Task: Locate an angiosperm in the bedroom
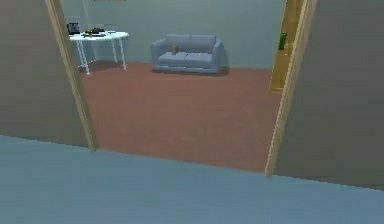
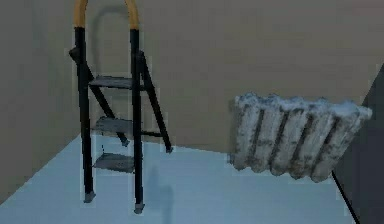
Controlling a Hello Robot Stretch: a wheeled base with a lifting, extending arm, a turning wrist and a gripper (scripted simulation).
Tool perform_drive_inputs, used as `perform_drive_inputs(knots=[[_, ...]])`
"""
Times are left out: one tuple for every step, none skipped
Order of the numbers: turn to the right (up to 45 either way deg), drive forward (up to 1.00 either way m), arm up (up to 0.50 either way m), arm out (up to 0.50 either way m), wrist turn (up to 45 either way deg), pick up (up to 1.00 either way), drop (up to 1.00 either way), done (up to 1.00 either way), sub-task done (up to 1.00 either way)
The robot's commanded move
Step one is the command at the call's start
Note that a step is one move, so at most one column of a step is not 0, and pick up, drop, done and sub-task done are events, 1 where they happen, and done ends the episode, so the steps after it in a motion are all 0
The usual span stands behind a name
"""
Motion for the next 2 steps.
perform_drive_inputs(knots=[[0.0, 1.0, 0.0, 0.0, 0.0, 0.0, 0.0, 0.0, 0.0], [0.0, 0.4, 0.0, 0.0, 0.0, 0.0, 0.0, 0.0, 0.0]])
